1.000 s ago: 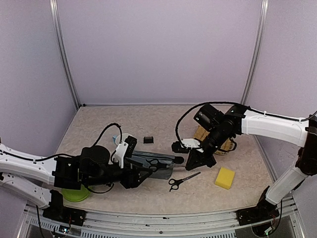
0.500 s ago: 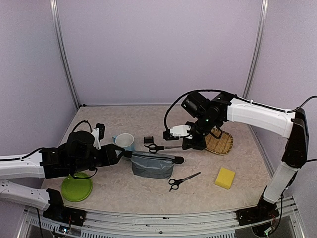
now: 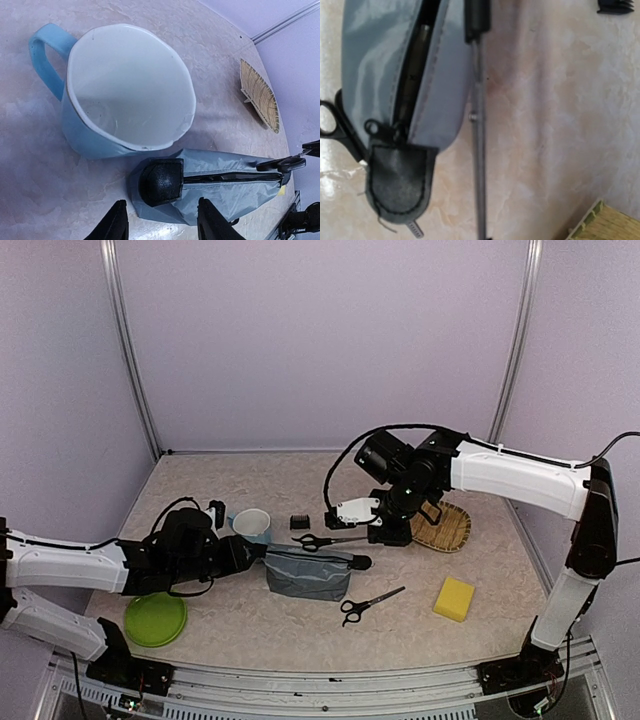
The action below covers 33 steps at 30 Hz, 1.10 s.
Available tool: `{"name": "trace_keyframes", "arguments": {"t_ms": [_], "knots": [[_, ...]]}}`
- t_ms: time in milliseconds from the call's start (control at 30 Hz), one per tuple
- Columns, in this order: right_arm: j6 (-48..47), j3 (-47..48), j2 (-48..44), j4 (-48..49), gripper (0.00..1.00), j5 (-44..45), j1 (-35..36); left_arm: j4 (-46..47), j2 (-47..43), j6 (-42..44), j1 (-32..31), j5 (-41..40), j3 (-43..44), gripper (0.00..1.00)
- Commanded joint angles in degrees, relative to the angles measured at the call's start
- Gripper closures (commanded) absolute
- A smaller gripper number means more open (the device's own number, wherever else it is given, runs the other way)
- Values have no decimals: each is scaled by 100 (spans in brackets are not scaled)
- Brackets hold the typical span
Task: Sort the hair-cutting tools
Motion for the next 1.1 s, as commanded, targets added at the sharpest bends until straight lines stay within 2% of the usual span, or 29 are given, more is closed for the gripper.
{"name": "trace_keyframes", "arguments": {"t_ms": [0, 333, 533, 933, 967, 1033, 1067], "knots": [[208, -18, -66, -43, 100, 117, 159, 652, 134, 201, 104, 192, -25, 56], [331, 0, 84, -5, 100, 207, 320, 999, 284, 143, 145, 417, -143, 76], [326, -90, 90, -3, 100, 279, 353, 985, 105, 92, 109, 543, -197, 100], [261, -193, 259, 4, 100, 483, 429, 514, -692, -324, -488, 57, -362, 100], [264, -159, 264, -6, 100, 506, 434, 354, -688, -418, -479, -29, -350, 97], [279, -108, 253, -6, 100, 533, 456, 57, -675, -616, -424, -185, -319, 71], [280, -90, 229, 2, 100, 554, 456, -6, -652, -636, -400, -260, -319, 61]]}}
